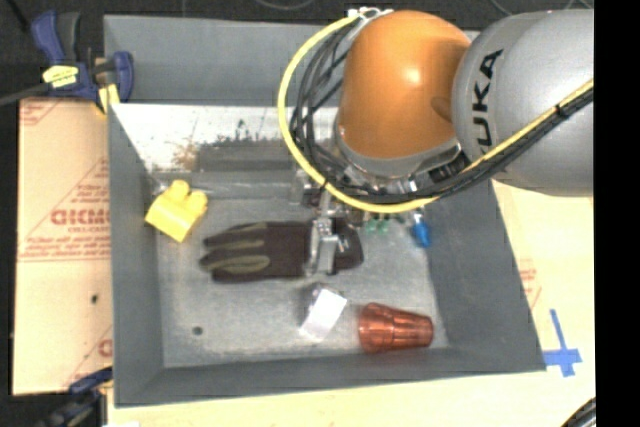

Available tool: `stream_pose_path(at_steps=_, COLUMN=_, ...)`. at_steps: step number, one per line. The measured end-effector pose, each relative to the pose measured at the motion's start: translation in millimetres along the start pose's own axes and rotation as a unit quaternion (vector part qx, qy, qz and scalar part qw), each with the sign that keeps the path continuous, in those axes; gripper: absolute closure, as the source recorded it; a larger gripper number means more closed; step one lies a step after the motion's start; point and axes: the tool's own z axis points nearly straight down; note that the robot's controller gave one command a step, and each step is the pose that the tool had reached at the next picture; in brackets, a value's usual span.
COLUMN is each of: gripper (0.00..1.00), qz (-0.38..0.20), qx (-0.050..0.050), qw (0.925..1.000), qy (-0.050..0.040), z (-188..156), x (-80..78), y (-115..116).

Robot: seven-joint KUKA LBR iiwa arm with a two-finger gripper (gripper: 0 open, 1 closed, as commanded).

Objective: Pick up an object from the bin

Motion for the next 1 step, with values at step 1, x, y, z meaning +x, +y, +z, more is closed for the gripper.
stream_pose_path(at_steps=1, gripper=0.0, qz=0.001, qx=0.0, qw=1.0, qy=-0.0032, z=-4.3, x=-0.4, y=-0.6)
